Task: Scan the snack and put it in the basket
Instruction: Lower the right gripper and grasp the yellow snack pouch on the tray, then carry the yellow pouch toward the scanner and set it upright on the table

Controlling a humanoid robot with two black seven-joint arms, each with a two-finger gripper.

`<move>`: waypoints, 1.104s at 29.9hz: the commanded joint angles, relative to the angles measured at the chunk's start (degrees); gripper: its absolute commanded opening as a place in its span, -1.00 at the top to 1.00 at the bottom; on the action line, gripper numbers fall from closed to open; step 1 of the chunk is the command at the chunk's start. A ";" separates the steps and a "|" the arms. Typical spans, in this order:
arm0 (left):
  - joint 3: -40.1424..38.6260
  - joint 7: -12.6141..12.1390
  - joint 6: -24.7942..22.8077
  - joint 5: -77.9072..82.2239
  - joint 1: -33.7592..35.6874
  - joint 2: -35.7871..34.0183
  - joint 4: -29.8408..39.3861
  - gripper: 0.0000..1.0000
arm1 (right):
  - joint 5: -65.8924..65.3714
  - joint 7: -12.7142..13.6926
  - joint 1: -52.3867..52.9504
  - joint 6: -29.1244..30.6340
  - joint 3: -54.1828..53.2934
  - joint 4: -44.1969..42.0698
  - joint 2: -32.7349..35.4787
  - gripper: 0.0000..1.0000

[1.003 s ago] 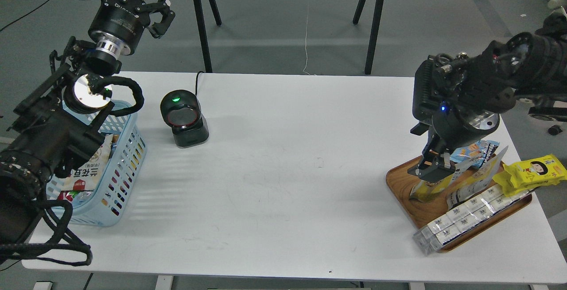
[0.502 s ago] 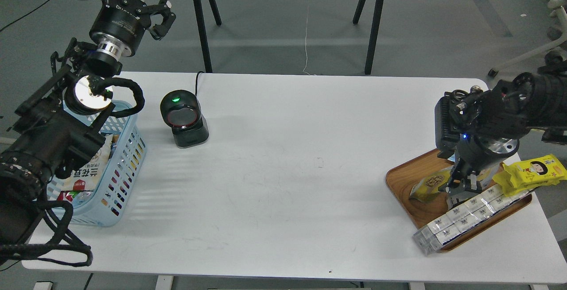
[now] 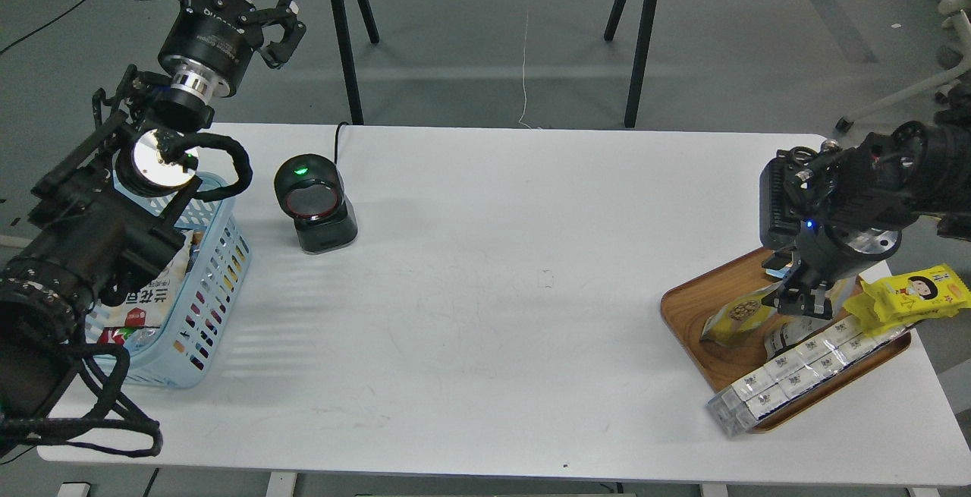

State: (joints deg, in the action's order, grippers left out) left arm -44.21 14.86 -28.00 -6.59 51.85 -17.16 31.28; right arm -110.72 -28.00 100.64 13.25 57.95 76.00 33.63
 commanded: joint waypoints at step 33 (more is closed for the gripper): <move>0.00 0.00 0.00 0.08 0.18 -0.42 -0.17 -0.99 | 0.94 0.00 2.99 0.20 -14.43 0.55 2.32 1.00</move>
State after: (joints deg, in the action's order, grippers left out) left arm -44.21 14.86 -28.00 -6.52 52.09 -17.60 31.11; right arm -109.96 -28.00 104.03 13.29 47.10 76.74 36.52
